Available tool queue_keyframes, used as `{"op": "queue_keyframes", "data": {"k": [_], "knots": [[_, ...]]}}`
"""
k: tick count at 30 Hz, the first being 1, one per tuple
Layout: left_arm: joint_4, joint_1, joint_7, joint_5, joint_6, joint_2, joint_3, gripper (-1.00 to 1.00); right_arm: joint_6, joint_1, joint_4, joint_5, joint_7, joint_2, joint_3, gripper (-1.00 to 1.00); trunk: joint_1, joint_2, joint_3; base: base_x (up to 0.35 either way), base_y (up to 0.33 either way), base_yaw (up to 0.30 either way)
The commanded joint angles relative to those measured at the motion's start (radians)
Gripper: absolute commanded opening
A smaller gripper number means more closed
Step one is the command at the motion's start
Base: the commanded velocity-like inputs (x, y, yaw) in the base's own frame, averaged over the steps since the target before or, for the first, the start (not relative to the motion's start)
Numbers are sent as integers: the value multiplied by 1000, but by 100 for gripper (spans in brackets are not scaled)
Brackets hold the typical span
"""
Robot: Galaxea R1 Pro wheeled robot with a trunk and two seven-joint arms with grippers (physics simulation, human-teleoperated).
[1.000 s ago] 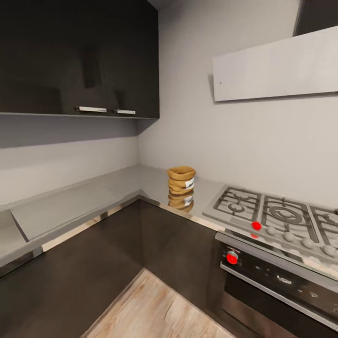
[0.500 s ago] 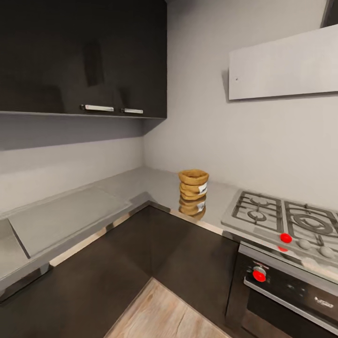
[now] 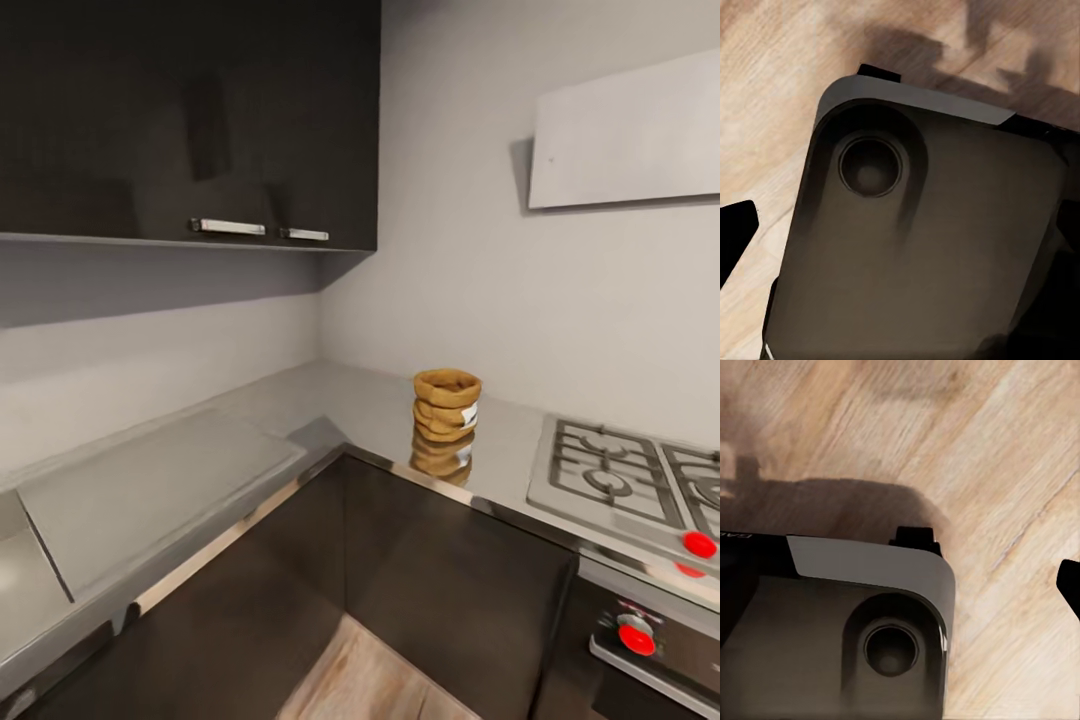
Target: In the kitchen, take the popcorn bag from the countertop, put it into the microwave, and heat it until the popcorn is cooked so the cooked popcorn ends up inside the bag.
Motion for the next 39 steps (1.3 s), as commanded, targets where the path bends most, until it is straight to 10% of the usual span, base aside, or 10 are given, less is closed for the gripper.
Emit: {"op": "queue_keyframes", "data": {"k": [1, 39], "knots": [[-1, 0, 0, 4, -1, 0, 2, 100, -5, -1, 3, 6, 1, 0, -8, 100, 0, -1, -1, 247, 262, -65], [-2, 0, 0, 10, -10, -2, 10, 100, -1, -1, 3, 5, 2, -3, -10, 100, 0, -1, 24, 100, 104, -214]]}}
